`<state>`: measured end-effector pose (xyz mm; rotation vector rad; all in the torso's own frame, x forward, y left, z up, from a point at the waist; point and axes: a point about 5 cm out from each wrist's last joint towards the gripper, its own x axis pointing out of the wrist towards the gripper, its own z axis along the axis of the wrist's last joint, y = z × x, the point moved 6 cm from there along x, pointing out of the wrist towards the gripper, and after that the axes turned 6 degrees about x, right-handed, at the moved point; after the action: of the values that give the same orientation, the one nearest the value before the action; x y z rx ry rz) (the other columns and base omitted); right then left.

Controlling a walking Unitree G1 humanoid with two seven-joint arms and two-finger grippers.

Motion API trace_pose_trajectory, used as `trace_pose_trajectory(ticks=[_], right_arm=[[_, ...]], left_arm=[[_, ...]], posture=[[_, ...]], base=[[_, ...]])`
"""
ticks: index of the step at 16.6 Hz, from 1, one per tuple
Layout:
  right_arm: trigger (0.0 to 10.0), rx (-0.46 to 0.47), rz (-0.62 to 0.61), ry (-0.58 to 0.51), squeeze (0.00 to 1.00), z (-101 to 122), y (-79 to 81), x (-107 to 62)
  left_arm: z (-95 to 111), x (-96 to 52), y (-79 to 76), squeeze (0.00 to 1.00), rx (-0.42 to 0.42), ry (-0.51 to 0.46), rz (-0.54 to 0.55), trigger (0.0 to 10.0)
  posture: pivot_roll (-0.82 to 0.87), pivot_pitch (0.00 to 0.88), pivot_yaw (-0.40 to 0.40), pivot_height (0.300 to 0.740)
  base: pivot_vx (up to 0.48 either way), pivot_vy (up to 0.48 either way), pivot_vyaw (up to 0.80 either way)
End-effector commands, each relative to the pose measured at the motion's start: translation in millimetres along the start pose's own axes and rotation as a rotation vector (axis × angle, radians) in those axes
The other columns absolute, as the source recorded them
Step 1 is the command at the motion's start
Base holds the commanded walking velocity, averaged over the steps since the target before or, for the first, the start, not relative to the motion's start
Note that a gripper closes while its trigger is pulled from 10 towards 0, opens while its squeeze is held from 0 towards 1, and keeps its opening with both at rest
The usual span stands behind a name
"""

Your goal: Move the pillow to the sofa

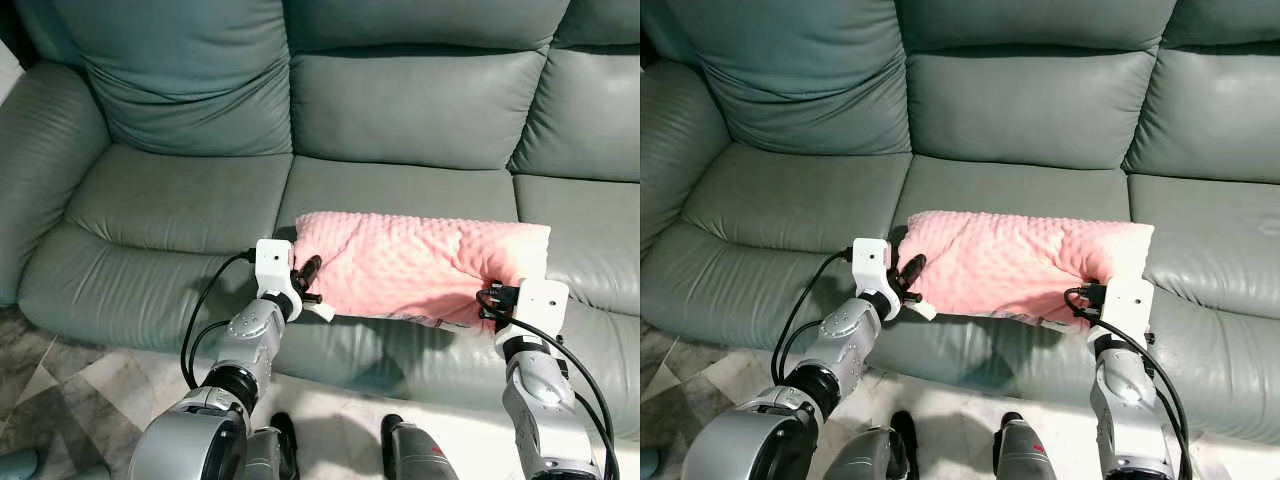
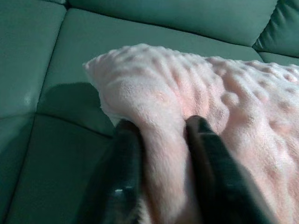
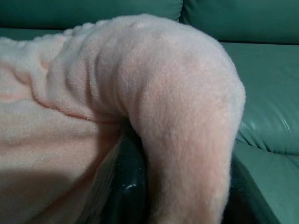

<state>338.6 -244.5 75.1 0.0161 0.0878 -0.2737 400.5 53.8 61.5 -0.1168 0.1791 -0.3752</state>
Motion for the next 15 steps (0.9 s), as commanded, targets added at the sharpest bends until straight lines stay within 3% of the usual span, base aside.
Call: trace_pose_trajectory(ticks=[1,11,15], right_arm=[[10.0,0.018,-0.021,0.009,1.0,-7,-4.9,-2.9],[10.0,0.036,0.003,0.064,1.0,-27,0.6,-9.1],[10.0,0.049,0.051,0.111,1.0,-41,6.8,-20.4]], left_arm=[[-10,-3.7,4.2,1.0,-0.002,0.027,0.016,10.0],[-40,-18.1,6.5,1.0,-0.003,0.089,0.032,10.0],[-42,-22.0,11.4,1.0,-0.001,0.087,0.039,10.0]], posture=[[-0.23,0.36,0.12,0.74],[-0.22,0.355,0.116,0.74],[-0.22,0.347,0.112,0.74]], base=[[0.0,0.0,0.0],[0.0,0.0,0.0],[0.0,0.0,0.0]])
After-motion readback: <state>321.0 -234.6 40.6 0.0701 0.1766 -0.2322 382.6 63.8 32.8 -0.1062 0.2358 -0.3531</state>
